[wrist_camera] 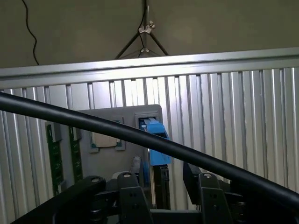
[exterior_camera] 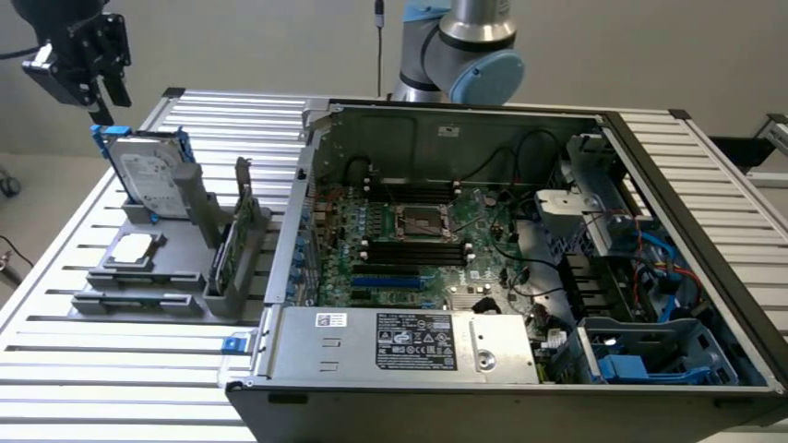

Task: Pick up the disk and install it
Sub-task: 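Pick up the disk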

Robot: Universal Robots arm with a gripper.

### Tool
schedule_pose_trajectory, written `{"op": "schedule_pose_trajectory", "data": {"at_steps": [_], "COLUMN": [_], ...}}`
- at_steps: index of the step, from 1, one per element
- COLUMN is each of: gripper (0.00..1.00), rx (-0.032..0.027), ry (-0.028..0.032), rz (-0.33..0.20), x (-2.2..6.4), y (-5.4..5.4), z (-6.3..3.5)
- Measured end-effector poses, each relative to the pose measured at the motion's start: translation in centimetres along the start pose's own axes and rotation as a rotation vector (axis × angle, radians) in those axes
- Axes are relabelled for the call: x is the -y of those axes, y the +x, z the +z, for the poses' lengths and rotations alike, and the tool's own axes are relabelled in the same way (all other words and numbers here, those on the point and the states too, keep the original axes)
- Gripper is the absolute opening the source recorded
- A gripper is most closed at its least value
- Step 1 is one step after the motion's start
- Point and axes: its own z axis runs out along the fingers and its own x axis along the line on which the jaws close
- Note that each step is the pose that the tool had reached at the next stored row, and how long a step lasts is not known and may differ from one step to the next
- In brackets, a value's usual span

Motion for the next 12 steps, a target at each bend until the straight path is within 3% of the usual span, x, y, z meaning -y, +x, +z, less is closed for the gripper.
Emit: {"op": "schedule_pose_trajectory", "data": {"at_steps": [12], "gripper": [0.49], "rx": [-0.0043], "ry": [-0.0019], "rz": [-0.066], "x": [-0.26], "y": [0.1], "z": [2.19]}}
